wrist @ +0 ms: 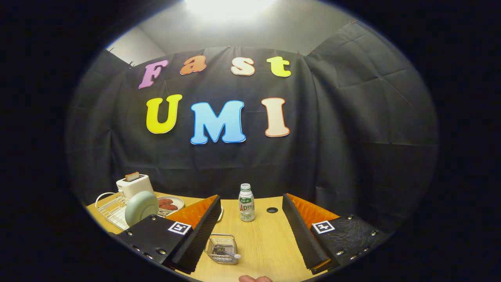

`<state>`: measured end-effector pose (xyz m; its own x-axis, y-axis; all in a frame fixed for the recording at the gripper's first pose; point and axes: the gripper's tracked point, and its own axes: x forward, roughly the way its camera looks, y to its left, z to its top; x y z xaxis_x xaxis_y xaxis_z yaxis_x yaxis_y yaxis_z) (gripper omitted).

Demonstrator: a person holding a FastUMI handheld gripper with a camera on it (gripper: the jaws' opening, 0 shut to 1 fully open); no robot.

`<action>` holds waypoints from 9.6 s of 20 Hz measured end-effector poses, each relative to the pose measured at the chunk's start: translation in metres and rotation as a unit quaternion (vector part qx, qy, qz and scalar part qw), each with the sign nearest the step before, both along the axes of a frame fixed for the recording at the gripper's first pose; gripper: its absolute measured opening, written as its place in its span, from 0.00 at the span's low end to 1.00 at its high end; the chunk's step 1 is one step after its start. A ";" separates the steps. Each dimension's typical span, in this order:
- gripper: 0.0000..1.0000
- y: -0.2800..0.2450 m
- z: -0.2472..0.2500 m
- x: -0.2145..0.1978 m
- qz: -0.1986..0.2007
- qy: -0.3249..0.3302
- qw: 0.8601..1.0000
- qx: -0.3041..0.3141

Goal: Take the plate from the dish rack, then take the spoon from the basket and place it into the plate.

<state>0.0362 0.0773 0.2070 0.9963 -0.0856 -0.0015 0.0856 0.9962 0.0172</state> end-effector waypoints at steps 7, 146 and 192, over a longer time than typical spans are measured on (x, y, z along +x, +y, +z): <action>0.97 0.097 0.037 0.014 0.047 0.000 0.999 -0.024; 0.57 0.026 -0.138 0.007 0.110 0.018 0.994 0.014; 0.07 0.152 -0.046 -0.129 0.204 0.126 0.970 0.029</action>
